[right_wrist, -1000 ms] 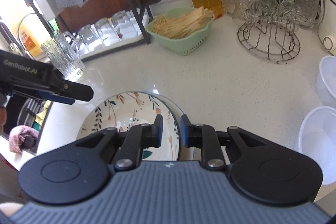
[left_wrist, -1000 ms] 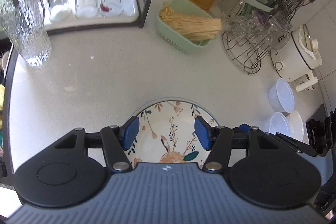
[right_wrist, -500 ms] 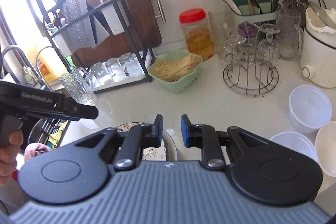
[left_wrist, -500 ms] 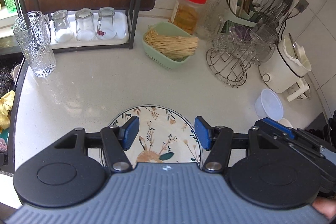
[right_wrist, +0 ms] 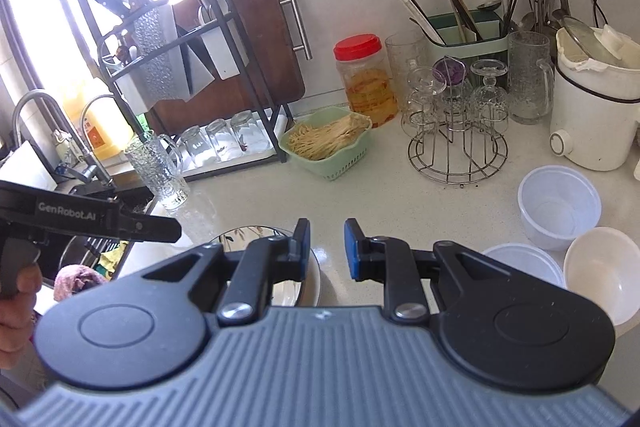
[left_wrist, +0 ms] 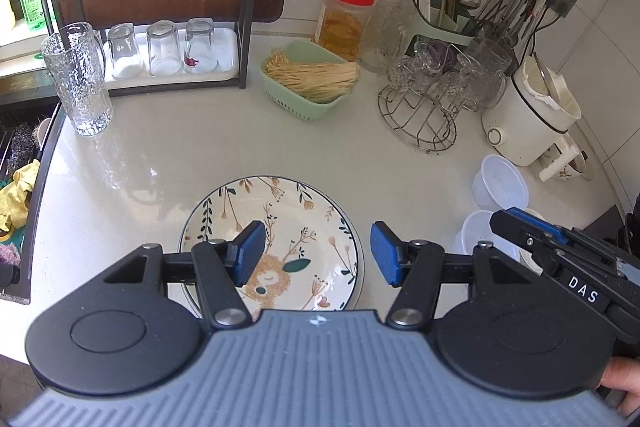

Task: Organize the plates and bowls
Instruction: 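Withdraw both tools from the plate stack toward the translucent plastic bowls, then grasp the large translucent bowl rim with the left tool while the right tool grips beside it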

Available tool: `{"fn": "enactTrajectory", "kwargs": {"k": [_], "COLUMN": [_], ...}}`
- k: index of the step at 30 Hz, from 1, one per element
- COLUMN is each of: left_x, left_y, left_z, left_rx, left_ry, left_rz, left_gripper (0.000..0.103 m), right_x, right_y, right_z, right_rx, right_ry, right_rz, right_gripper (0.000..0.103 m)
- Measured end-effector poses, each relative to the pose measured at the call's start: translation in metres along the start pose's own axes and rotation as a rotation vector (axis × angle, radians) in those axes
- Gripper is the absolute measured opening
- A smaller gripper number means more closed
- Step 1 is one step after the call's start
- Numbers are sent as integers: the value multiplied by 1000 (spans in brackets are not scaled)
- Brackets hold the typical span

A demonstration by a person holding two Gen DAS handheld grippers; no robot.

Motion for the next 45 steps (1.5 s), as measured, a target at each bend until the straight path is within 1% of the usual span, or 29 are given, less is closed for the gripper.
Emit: {"fn": "enactTrajectory", "kwargs": {"k": [9,14,16,21,26,35,39,45], "left_x": [-10,-6,-4,5,10,27,42,63], "left_y": [-7,-12,-13,-14,-14,-20,-31,-43], "left_z": [11,14,16,24,32,41,48,63], "left_rx": [13,2,1,23,67,67,81,110], "left_ry": [-19,-25,-30,-47,-71,-130,-159,-192], "left_rz": [20,3,-8,-25,-26,-33,-59,-95], "left_gripper": [63,63,63,63,63,63,63,63], "right_x": [-14,-19,-20,-23,-20,-20,-21,-26], "right_y": [0,-2,-4,-7,-13,-18,-25,-39], "right_z": [4,7,11,20,30,41,50,70], "right_rx": [11,0,-1,10,28,39,31,58], "right_ry": [-12,-22,-40,-64,-97,-150,-186,-243], "right_rz": [21,28,24,26,20,22,22,18], "right_gripper": [23,23,23,23,23,23,23,23]}}
Point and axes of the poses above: each gripper's, at about its wrist camera, not at the fingertips, and x roughly the way its jaws point, z to its right, y to its top, the point moved 9 cm from there along x, roughly the way its jaws point, and after that the axes turned 11 degrees about z, right-handed, at the moved point
